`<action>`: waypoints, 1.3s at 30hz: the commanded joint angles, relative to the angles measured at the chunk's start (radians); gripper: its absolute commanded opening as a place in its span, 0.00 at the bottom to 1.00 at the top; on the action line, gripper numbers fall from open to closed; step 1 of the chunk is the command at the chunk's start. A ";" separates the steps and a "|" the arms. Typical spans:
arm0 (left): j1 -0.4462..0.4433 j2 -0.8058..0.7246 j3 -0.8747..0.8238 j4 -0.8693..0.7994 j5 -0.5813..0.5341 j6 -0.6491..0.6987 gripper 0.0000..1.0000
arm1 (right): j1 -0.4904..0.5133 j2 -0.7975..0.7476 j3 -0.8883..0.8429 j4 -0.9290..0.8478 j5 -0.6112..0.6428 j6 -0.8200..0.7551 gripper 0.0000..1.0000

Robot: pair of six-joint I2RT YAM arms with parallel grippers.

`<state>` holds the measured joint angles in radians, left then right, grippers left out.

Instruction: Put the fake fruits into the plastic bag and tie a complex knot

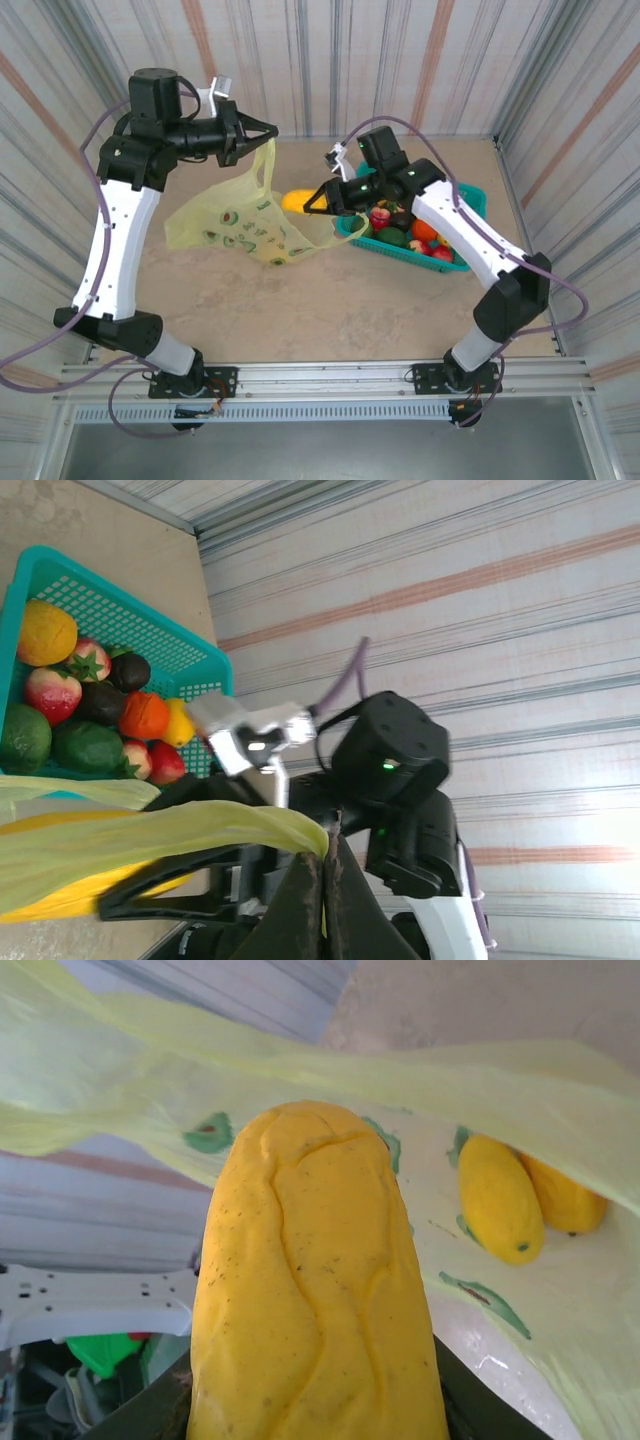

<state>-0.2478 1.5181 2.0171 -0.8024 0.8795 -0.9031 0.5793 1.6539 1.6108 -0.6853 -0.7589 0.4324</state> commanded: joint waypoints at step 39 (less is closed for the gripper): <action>0.057 -0.160 -0.214 -0.025 -0.033 0.033 0.00 | 0.102 0.046 0.195 -0.050 0.276 0.023 0.61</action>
<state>-0.1955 1.3979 1.8187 -0.8406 0.8371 -0.8623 0.6945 1.7702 1.8721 -0.7082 -0.5671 0.4404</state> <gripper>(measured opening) 0.053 0.606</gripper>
